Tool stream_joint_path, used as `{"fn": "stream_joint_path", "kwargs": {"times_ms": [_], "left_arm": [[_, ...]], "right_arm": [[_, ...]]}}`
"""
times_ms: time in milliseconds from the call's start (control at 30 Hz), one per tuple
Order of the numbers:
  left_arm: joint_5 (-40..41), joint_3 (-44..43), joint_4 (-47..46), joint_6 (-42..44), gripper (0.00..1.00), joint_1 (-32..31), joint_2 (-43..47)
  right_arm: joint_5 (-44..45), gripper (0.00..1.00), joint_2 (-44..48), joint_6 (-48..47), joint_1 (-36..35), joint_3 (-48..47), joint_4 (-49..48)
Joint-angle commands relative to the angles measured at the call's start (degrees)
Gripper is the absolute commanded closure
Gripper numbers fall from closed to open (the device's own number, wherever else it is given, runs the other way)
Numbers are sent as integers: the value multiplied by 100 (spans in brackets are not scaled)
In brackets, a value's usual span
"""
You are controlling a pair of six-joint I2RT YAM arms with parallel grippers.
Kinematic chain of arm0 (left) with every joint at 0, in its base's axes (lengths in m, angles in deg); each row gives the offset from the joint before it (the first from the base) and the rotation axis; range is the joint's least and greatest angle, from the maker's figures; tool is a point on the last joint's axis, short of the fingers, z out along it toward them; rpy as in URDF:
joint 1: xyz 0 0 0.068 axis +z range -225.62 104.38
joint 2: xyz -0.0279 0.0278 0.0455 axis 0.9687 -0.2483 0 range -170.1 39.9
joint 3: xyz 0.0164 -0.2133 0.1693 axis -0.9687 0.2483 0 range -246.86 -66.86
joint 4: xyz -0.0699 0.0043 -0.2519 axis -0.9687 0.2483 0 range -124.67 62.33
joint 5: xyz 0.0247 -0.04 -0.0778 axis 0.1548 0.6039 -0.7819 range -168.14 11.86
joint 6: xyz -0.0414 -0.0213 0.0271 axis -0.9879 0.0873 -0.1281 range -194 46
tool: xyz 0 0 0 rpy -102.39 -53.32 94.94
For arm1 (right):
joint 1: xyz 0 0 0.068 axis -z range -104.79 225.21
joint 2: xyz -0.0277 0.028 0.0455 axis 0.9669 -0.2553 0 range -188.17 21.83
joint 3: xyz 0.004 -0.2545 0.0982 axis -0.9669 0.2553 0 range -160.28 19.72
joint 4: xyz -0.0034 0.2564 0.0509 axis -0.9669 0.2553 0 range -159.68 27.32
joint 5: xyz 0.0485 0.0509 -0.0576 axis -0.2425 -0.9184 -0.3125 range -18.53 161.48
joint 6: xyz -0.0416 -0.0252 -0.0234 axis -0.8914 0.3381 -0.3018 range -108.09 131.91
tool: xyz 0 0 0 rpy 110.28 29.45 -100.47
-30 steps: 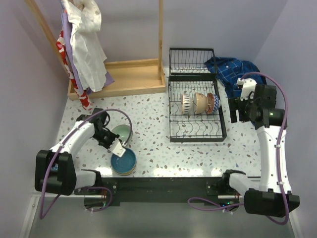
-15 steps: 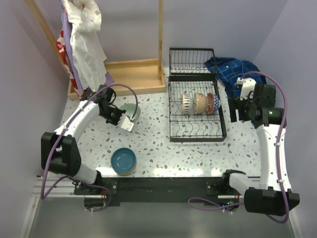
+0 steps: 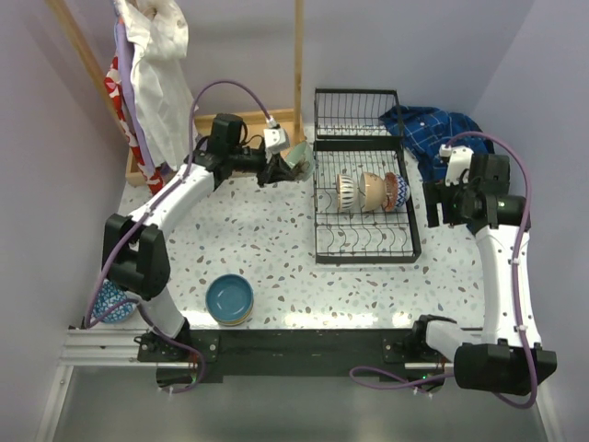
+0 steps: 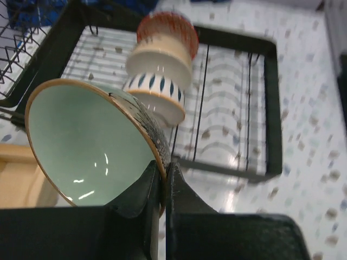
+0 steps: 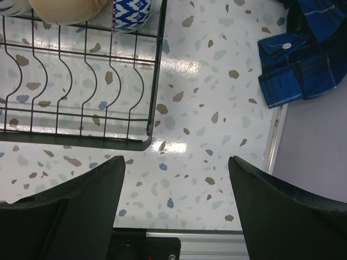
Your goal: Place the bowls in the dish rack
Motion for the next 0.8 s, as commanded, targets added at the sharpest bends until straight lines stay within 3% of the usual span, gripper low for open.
{"fn": "stream_joint_path", "kwargs": {"times_ms": [0, 67, 167, 767], "left_arm": [[-781, 668, -4836, -4943, 100, -5, -85], [-686, 932, -6379, -6520, 100, -5, -261], [-326, 1030, -7083, -7872, 100, -32, -604], [1266, 1469, -7934, -10055, 100, -374, -1299]], "right_arm": [[298, 19, -72, 31, 29, -347, 115], [351, 19, -116, 22, 29, -374, 142], [474, 19, -195, -5, 38, -426, 186], [896, 19, -573, -93, 38, -901, 810]]}}
